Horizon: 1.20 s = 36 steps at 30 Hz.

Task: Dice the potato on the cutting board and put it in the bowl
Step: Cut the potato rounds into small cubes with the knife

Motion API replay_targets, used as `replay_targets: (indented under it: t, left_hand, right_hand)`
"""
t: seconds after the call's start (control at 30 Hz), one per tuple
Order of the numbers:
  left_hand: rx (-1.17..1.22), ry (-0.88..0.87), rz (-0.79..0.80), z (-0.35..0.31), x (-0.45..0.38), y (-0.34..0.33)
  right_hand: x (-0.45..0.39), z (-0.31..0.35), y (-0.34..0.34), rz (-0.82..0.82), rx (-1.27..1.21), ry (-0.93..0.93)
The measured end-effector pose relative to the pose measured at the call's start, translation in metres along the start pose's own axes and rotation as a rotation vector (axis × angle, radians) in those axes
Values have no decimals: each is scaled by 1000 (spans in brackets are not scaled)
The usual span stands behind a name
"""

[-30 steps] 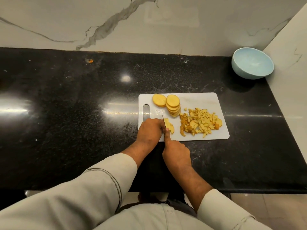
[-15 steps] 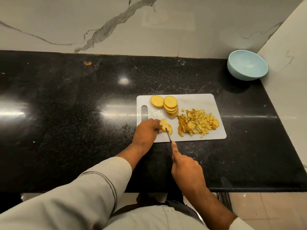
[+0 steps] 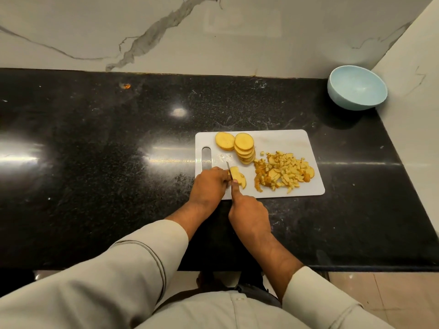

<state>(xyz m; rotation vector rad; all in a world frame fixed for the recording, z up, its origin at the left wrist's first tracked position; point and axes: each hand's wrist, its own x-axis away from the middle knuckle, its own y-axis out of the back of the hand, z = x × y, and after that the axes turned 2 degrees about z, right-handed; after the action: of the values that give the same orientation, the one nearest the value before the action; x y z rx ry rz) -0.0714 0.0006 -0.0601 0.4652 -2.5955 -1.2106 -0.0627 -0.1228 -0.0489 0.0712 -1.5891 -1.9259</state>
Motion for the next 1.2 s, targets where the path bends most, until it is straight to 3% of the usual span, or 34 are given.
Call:
replay_targets:
  t: [0.27,0.67,0.97,1.2]
  left_hand:
    - [-248,-56,56,-6,-1,3]
    - [-411,-149,128,-6,-8,6]
    - [-460,-134,113,-12,-5,4]
    - [-438,-100,122,-12,-2,3]
  right_hand:
    - [-3,-2,2,-3,40,39]
    - [-6,0,-6,-17,45,43]
    - [-7,-1,-3,54,-36,12]
    - [50,-19,-14,90,63,12]
